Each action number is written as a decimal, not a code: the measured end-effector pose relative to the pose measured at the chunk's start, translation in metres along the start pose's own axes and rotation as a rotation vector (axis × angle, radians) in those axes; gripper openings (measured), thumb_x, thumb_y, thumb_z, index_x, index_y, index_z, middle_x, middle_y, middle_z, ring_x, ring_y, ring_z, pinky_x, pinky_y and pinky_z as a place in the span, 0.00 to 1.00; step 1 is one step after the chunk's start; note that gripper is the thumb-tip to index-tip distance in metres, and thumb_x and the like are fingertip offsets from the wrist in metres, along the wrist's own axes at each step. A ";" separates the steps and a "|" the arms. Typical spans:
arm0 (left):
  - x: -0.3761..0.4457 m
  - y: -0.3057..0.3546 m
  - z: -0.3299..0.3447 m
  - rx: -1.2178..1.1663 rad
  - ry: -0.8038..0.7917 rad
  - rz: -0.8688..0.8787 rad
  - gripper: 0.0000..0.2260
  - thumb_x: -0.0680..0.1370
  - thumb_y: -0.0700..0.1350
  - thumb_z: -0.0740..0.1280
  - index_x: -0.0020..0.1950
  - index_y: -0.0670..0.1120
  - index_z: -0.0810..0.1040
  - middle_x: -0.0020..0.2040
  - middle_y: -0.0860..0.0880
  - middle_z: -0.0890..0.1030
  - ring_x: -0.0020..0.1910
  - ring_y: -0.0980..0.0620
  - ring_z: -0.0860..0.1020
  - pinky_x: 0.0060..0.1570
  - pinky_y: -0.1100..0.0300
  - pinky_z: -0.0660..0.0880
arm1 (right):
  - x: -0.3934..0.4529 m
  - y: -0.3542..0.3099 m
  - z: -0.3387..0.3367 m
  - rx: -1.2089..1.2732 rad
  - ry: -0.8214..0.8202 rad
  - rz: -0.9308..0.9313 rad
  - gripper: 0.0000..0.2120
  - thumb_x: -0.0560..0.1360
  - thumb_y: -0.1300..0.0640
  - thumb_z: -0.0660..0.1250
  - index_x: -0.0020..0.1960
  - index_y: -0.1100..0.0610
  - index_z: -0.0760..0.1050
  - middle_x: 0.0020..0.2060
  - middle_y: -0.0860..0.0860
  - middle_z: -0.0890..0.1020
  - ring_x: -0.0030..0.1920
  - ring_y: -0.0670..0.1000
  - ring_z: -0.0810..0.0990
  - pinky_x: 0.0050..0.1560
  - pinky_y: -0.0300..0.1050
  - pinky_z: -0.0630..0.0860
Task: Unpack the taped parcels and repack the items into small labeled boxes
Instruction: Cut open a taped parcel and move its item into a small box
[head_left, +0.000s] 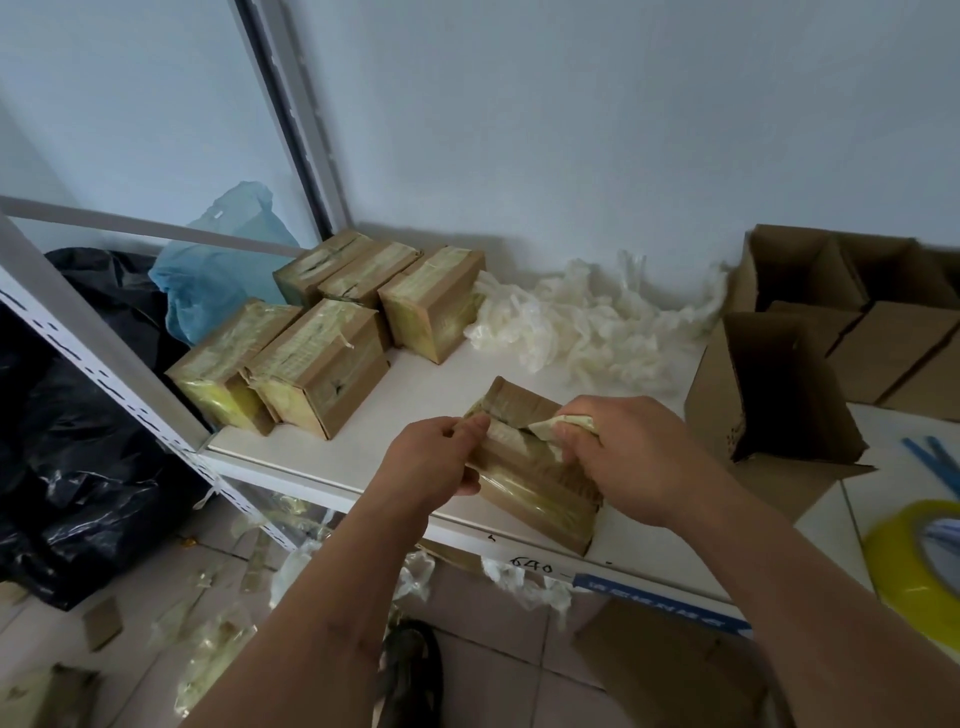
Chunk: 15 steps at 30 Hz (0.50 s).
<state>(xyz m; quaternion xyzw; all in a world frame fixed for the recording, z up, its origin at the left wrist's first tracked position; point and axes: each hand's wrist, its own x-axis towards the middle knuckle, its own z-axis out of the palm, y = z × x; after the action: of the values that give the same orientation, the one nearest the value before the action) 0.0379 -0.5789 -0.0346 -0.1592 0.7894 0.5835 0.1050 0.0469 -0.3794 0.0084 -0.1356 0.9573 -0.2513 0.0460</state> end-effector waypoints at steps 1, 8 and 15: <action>0.000 0.000 0.000 0.003 0.006 -0.004 0.14 0.79 0.57 0.66 0.46 0.47 0.83 0.40 0.45 0.83 0.33 0.51 0.82 0.53 0.47 0.81 | -0.002 0.002 -0.003 -0.017 -0.013 0.004 0.09 0.81 0.46 0.58 0.43 0.42 0.71 0.36 0.42 0.76 0.38 0.45 0.74 0.39 0.43 0.67; 0.002 0.005 0.007 0.034 0.055 -0.012 0.14 0.79 0.56 0.66 0.46 0.46 0.83 0.39 0.45 0.83 0.35 0.51 0.82 0.49 0.54 0.80 | -0.024 0.011 -0.015 -0.083 -0.013 0.013 0.09 0.82 0.46 0.56 0.47 0.43 0.72 0.40 0.43 0.79 0.39 0.44 0.75 0.40 0.45 0.73; -0.001 0.011 0.019 0.071 0.125 0.018 0.19 0.80 0.54 0.66 0.48 0.37 0.82 0.39 0.42 0.82 0.43 0.42 0.82 0.51 0.49 0.78 | -0.044 0.017 -0.019 -0.074 0.029 0.055 0.11 0.82 0.48 0.56 0.50 0.45 0.76 0.40 0.42 0.80 0.39 0.43 0.77 0.40 0.42 0.75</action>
<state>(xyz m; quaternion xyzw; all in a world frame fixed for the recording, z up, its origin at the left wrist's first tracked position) 0.0341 -0.5580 -0.0301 -0.1846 0.8161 0.5448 0.0559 0.0823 -0.3434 0.0170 -0.1071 0.9699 -0.2161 0.0342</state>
